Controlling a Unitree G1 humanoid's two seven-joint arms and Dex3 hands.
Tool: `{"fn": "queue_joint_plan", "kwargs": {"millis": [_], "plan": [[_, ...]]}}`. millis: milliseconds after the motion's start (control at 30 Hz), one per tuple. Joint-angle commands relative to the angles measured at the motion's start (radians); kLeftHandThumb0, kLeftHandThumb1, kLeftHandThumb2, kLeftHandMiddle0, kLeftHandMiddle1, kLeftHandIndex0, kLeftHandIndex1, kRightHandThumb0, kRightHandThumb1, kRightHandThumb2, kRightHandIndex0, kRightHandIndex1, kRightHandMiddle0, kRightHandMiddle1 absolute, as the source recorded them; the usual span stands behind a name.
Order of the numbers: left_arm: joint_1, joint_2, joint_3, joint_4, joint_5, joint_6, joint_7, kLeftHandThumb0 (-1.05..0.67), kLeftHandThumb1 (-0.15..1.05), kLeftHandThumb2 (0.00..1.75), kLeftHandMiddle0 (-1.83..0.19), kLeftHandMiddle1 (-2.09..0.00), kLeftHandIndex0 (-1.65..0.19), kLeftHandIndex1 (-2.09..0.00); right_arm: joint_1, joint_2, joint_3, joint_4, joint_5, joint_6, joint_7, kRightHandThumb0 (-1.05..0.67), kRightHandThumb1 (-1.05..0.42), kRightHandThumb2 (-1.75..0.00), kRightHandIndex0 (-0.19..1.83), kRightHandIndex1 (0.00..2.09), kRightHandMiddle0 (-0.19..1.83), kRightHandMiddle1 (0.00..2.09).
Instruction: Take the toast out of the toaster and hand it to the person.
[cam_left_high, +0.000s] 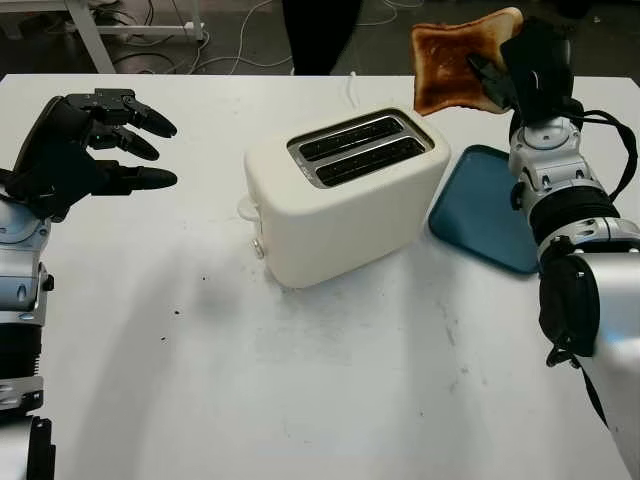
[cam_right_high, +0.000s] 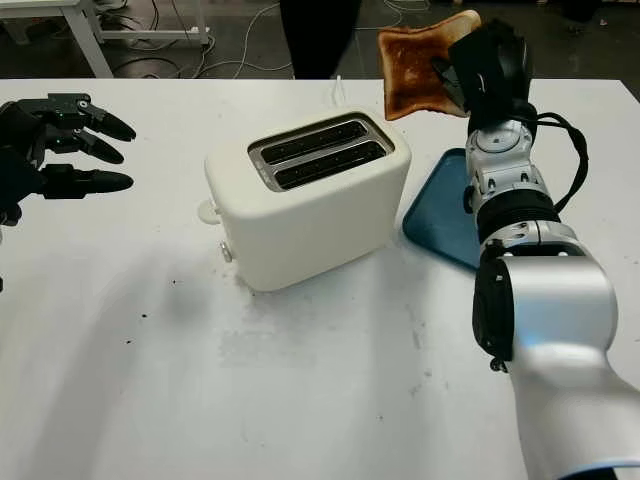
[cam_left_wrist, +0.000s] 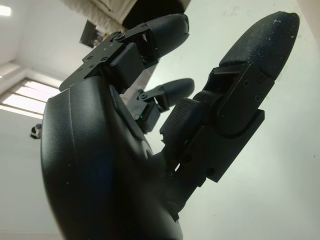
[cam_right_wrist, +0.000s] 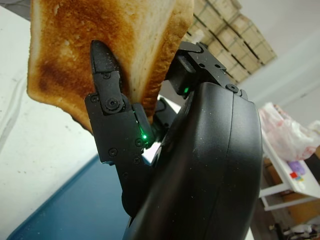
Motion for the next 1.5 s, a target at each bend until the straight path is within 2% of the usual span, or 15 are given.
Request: {"fn": "queue_joint_plan", "kwargs": {"millis": [0,200,400,567,600,633,667,800,900,967,1033,1100,1200,1233,1467], "plan": [[0.008,0.004,0.001,-0.002,-0.002,0.005,0.007,-1.05,0.63,0.00,-0.73,-0.93,-0.76,-0.78,0.011,0.001,-0.002,0.007,0.002,-0.008,-0.011,-0.26,-0.92,-0.18,0.94,1.75,0.66,1.64],[0.010,0.004,0.002,-0.004,-0.001,0.005,0.008,-1.05,0.62,0.00,-0.74,-0.92,-0.77,-0.77,0.008,-0.005,0.001,0.006,-0.002,-0.025,-0.003,-0.26,-0.92,-0.20,1.05,1.75,0.71,1.74],[0.010,0.003,0.005,0.001,-0.007,-0.003,0.005,-1.05,0.62,0.00,-0.74,-0.92,-0.77,-0.77,0.008,-0.001,-0.002,0.005,0.002,-0.022,-0.007,-0.25,-0.92,-0.19,1.04,1.75,0.71,1.75],[0.010,0.004,0.003,-0.003,-0.001,0.002,0.010,-1.05,0.61,0.00,-0.74,-0.93,-0.77,-0.77,0.013,0.007,-0.016,0.003,0.017,-0.035,0.005,-0.27,-0.92,-0.17,0.96,1.75,0.67,1.43],[0.009,0.004,0.003,-0.002,-0.002,0.000,0.010,-1.05,0.61,0.00,-0.74,-0.93,-0.77,-0.77,0.015,0.007,-0.017,0.002,0.020,-0.039,0.009,-0.27,-0.92,-0.17,0.96,1.75,0.69,1.42],[0.010,0.005,0.002,-0.001,0.000,-0.003,0.010,-1.05,0.61,0.00,-0.74,-0.93,-0.77,-0.77,0.016,0.007,-0.016,0.001,0.019,-0.044,0.012,-0.26,-0.92,-0.17,0.96,1.75,0.69,1.52],[0.010,0.006,0.001,-0.002,0.002,-0.002,0.011,-1.05,0.62,0.00,-0.74,-0.93,-0.77,-0.77,0.016,0.007,-0.013,0.001,0.018,-0.043,0.009,-0.26,-0.92,-0.17,0.96,1.75,0.69,1.53],[0.010,0.004,0.003,0.001,-0.003,-0.004,0.009,-1.05,0.61,0.00,-0.74,-0.94,-0.77,-0.78,0.012,0.009,-0.018,0.003,0.027,-0.028,0.013,-0.25,-0.92,-0.19,0.94,1.75,0.68,1.39],[0.011,0.004,0.005,-0.004,-0.007,0.005,0.007,-1.05,0.61,0.00,-0.73,-0.94,-0.76,-0.78,0.011,0.008,-0.011,0.004,0.021,-0.023,0.007,-0.27,-0.92,-0.19,0.93,1.75,0.64,1.57],[0.011,0.004,0.006,-0.005,-0.009,0.008,0.006,-1.05,0.60,0.00,-0.73,-0.94,-0.76,-0.78,0.012,0.006,-0.005,0.004,0.015,-0.026,0.006,-0.27,-0.92,-0.19,0.94,1.75,0.65,1.48],[0.010,0.004,0.004,-0.004,-0.004,0.003,0.010,-1.05,0.61,0.00,-0.74,-0.94,-0.76,-0.78,0.010,0.006,-0.013,0.004,0.024,-0.027,0.012,-0.27,-0.92,-0.20,0.96,1.75,0.66,1.49],[0.007,0.003,0.004,-0.003,-0.007,0.001,0.008,-1.05,0.61,0.00,-0.74,-0.94,-0.77,-0.78,0.010,0.007,-0.024,0.003,0.035,-0.033,0.018,-0.26,-0.92,-0.17,0.95,1.75,0.66,1.27],[0.007,0.005,0.002,-0.010,-0.004,0.015,0.007,-1.05,0.61,0.00,-0.73,-0.94,-0.76,-0.78,0.015,0.004,-0.017,0.000,0.028,-0.052,0.034,-0.23,-0.92,-0.19,1.00,1.75,0.69,1.63],[0.007,0.005,0.002,-0.010,-0.004,0.015,0.007,-1.05,0.61,0.00,-0.73,-0.94,-0.76,-0.78,0.015,0.005,-0.022,0.000,0.033,-0.054,0.036,-0.22,-0.92,-0.20,1.01,1.75,0.70,1.68],[0.006,0.005,0.004,-0.006,-0.008,0.009,0.004,-1.05,0.60,0.01,-0.72,-0.93,-0.76,-0.78,0.011,0.004,-0.027,0.001,0.027,-0.052,0.042,-0.23,-0.92,-0.19,1.03,1.75,0.67,1.73]]}}
